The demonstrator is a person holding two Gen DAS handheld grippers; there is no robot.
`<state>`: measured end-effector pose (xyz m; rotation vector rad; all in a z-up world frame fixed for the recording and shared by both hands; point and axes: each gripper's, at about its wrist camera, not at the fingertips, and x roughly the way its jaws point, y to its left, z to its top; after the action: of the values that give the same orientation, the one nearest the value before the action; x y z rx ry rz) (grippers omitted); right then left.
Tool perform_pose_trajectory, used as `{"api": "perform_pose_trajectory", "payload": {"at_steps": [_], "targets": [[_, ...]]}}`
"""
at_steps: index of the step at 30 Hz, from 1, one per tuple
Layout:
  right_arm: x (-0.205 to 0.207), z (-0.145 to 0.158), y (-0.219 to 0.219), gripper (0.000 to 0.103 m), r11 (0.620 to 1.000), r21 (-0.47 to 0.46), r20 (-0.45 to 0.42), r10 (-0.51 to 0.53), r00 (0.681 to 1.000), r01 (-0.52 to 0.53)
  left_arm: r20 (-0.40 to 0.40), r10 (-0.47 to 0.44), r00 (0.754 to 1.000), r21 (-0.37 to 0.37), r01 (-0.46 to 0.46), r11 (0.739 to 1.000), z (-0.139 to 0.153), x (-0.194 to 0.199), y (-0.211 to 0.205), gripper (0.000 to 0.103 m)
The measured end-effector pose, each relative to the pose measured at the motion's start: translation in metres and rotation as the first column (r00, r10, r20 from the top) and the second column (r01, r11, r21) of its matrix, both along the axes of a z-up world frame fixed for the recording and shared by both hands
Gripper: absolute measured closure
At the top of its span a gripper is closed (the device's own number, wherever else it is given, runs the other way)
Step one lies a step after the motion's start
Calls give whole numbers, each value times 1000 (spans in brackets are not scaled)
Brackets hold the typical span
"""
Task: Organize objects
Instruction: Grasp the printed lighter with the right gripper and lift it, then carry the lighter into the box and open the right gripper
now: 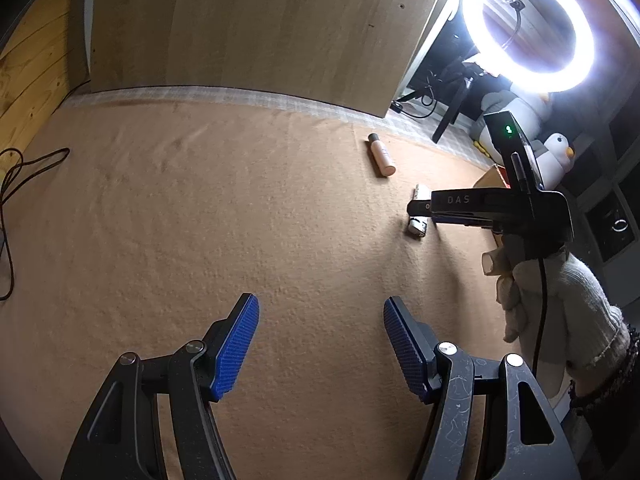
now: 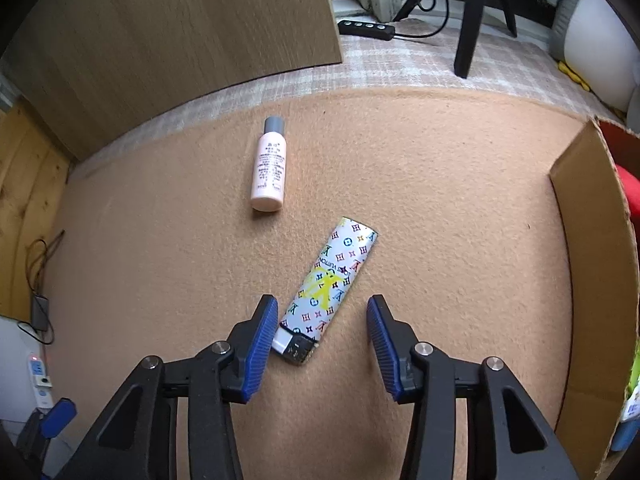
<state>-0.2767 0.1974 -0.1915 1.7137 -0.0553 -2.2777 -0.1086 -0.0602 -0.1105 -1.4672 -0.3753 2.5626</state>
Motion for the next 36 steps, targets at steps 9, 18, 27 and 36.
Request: {"api": "perform_pose_trajectory", "payload": {"at_steps": [9,18,27,36], "targets": [[-3,-1,-9,78,996,60,-8,74,997,-73,2,-8,1000,4,8,1000,-2,2,0,35],[14,-2,6,84,994,22,-5,105,994,-105,11,-31,999,5,31,1000,-4,1,11,35],[41,1,29,85,995,-46,-18,90,996,-90,25,-54,998,1,54,999,-8,0,24,35],[49,25,45,85,991,-97,-71,84,994,-90,4,-95,995,-18,95,995,2,-8,46,35]]}}
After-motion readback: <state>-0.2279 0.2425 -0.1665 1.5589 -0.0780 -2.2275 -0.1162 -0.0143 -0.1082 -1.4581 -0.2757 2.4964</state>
